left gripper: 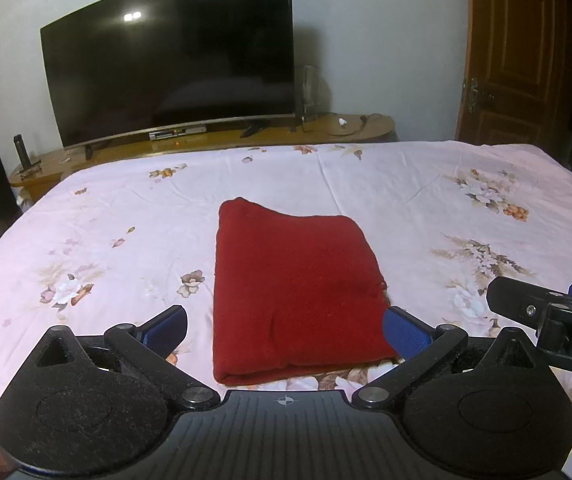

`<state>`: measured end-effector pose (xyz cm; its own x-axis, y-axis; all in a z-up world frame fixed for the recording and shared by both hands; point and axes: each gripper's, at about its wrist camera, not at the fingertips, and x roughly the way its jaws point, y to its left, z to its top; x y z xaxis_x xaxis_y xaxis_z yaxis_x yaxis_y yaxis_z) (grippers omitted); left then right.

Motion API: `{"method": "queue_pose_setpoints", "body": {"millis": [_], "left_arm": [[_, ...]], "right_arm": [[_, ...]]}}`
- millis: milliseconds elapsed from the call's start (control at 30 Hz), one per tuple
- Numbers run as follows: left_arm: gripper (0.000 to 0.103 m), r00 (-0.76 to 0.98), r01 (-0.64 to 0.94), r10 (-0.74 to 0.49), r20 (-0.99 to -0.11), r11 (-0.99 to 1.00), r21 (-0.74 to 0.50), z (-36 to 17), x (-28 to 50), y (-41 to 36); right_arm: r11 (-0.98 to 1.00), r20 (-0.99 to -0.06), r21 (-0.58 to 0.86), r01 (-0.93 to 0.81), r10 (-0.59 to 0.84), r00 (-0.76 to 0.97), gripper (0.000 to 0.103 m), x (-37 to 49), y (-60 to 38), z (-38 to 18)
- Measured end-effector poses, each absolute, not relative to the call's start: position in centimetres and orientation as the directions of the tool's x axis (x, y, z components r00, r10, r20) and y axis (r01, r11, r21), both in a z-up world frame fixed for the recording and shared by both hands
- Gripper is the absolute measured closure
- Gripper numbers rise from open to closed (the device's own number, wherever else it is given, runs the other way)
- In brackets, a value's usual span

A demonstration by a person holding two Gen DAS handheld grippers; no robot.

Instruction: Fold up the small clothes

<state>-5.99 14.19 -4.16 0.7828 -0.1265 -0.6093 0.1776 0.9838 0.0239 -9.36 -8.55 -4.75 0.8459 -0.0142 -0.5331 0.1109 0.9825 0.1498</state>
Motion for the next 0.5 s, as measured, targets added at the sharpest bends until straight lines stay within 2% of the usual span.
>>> {"method": "queue_pose_setpoints", "body": {"millis": [500], "left_arm": [[0.0, 0.777, 0.185, -0.131, -0.616, 0.982, 0.024, -4.9, -4.7, 13.2]], "right_arm": [[0.982, -0.536, 0.15, 0.112, -0.015, 0.844, 0.001, -9.0, -8.7, -4.9]]}}
